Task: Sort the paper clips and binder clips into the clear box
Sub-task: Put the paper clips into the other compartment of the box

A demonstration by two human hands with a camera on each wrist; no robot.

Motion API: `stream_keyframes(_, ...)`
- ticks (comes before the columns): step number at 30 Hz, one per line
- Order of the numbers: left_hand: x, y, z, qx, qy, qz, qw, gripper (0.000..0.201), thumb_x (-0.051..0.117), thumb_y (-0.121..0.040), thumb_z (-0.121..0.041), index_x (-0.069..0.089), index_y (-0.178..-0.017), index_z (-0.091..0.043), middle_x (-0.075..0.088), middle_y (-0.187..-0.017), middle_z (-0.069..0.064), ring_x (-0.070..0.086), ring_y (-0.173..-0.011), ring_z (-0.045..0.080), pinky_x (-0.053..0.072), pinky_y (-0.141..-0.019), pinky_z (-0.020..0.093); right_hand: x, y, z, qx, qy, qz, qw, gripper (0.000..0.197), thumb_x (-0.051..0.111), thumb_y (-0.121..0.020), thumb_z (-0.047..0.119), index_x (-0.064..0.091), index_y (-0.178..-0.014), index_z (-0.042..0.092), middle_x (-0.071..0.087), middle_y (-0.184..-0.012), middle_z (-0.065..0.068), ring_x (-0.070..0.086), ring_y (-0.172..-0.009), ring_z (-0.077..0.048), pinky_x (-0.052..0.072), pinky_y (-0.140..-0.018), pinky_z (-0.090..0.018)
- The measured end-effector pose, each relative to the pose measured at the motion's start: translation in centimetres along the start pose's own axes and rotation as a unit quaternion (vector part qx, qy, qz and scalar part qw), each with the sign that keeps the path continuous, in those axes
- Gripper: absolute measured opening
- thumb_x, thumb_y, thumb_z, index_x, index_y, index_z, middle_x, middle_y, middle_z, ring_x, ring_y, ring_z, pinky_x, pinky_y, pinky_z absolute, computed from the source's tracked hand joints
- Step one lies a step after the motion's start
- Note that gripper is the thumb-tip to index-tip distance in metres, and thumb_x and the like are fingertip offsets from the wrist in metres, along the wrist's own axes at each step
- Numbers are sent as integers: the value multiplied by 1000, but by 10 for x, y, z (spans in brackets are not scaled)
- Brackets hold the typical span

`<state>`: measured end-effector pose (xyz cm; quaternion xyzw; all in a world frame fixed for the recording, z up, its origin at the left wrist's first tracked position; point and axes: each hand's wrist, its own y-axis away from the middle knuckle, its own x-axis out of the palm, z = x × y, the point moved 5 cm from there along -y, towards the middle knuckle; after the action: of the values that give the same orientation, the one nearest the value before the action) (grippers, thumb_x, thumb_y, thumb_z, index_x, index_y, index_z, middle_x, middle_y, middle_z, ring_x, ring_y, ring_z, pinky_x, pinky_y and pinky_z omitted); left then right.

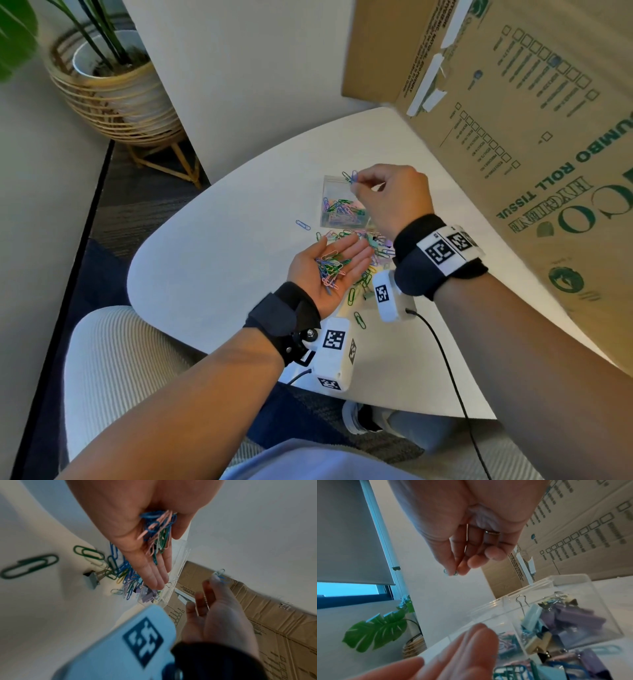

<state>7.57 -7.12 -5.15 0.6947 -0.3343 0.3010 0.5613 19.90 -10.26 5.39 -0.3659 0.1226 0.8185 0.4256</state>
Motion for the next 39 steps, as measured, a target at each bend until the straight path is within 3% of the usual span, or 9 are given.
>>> stream_keyframes(5, 0, 2, -6, 2, 12, -7, 1000, 49, 30, -102, -31, 59, -109, 8, 67, -110, 21, 58, -110, 32, 48, -85, 44, 25, -5, -11, 43, 109, 119, 986, 33, 62, -90, 23, 65, -123, 22, 66, -123, 1, 61, -111, -20, 47, -99, -33)
stream_keyframes(9, -3, 2, -13, 18, 22, -17, 999, 45, 33, -102, -30, 61, -104, 4, 69, -96, 22, 64, -97, 34, 51, -85, 42, 26, 17, 9, -12, 46, 113, 992, 24, 58, -91, 19, 71, -110, 25, 69, -105, 6, 63, -90, -9, 53, -86, -28)
stream_keyframes(14, -5, 1, -12, 21, 28, -15, 999, 42, 36, -100, -31, 59, -114, 1, 68, -96, 19, 69, -85, 31, 59, -70, 39, 29, 48, 15, -37, 34, 269, 962, 33, 58, -82, 7, 73, -106, 25, 69, -93, 15, 62, -79, -1, 51, -74, -16)
stream_keyframes(17, -1, 2, -10, 8, 32, -14, 999, 43, 35, -100, -34, 59, -109, 1, 68, -89, 19, 69, -82, 30, 59, -69, 38, 37, 60, 12, -84, 117, 325, 935, 40, 60, -76, 12, 70, -108, 33, 67, -93, 12, 61, -86, -12, 52, -79, -30)
stream_keyframes(21, 1, 2, -5, 1, 18, -23, 1000, 48, 37, -99, -35, 51, -129, 0, 60, -120, 19, 57, -116, 30, 50, -90, 39, 40, 62, 8, -115, 153, 293, 937, 30, 65, -80, 25, 70, -108, 36, 67, -99, 4, 58, -92, -18, 49, -82, -38)
stream_keyframes(27, 6, 2, -7, 19, 53, 12, 998, 40, 35, -99, -29, 58, -103, 3, 69, -83, 20, 71, -73, 30, 60, -65, 36, 30, 56, 5, -80, 69, 236, 966, 11, 66, -86, 26, 76, -90, 25, 73, -83, 3, 65, -75, -14, 54, -76, -37)
stream_keyframes(30, 9, 2, -7, 24, 44, 19, 999, 41, 35, -98, -28, 59, -106, 4, 70, -89, 22, 71, -76, 32, 59, -63, 37, 27, 54, 1, -47, 19, 213, 976, 10, 68, -86, 22, 76, -91, 20, 72, -83, 4, 65, -69, -10, 55, -78, -36)
stream_keyframes(34, 8, 1, -5, 16, 38, 17, 999, 45, 34, -100, -31, 58, -115, 5, 66, -108, 25, 66, -95, 35, 55, -83, 45, 22, 55, -6, -14, -45, 195, 980, 14, 71, -85, 16, 76, -97, 14, 72, -86, 1, 67, -77, -13, 56, -83, -39)
stream_keyframes(39, 7, 1, -7, 7, 27, 20, 999, 46, 34, -101, -31, 54, -121, 5, 63, -114, 25, 64, -99, 35, 55, -82, 46, 14, 53, -11, 22, -85, 186, 979, 15, 73, -82, 14, 76, -97, 16, 73, -82, 6, 67, -75, -7, 56, -80, -26)
